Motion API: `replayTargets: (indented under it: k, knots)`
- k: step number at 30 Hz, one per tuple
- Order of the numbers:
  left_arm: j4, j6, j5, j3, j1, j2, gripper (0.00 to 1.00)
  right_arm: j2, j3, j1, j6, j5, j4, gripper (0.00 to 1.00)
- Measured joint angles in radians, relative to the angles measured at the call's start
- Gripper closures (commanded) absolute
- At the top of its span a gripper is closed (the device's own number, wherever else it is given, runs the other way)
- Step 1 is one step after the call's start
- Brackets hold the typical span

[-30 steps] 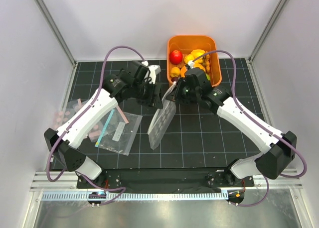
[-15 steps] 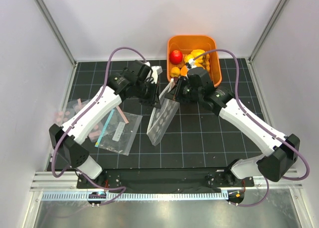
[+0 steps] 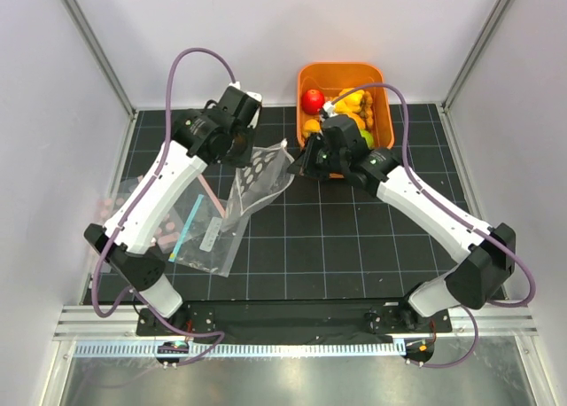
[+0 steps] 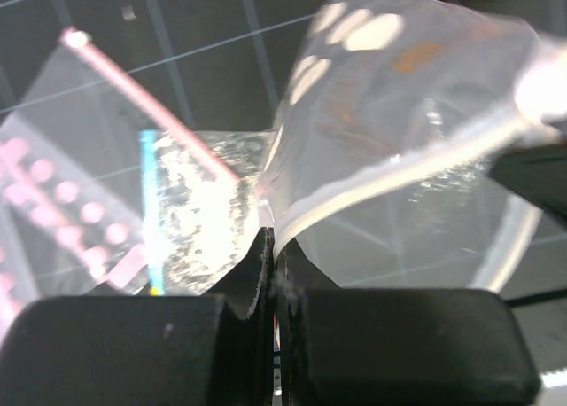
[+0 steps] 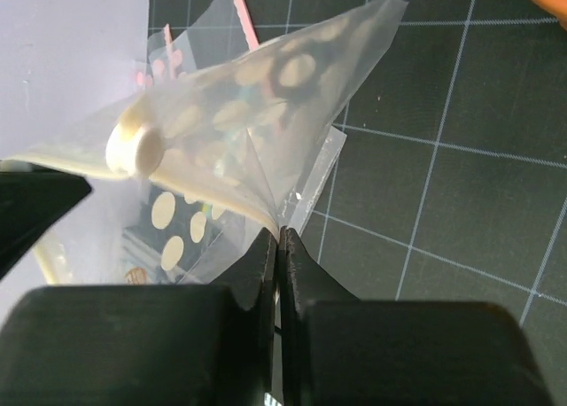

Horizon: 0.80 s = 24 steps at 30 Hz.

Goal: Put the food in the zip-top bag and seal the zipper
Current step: Open the zipper of the food storage bag.

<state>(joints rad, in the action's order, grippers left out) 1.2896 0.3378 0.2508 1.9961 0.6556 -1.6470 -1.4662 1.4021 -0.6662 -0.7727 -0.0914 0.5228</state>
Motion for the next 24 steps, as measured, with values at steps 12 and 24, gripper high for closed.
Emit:
replayTargets:
  k: [12, 24]
  knots:
    - [0.008, 0.022, -0.008, -0.122, -0.006, 0.021, 1.0, -0.06, 0.004, -0.007, -0.003, 0.0, 0.024, 0.53]
    - [-0.014, 0.046, -0.045, -0.095, -0.017, 0.022, 1.0, -0.135, 0.036, -0.115, -0.005, 0.02, 0.044, 0.82]
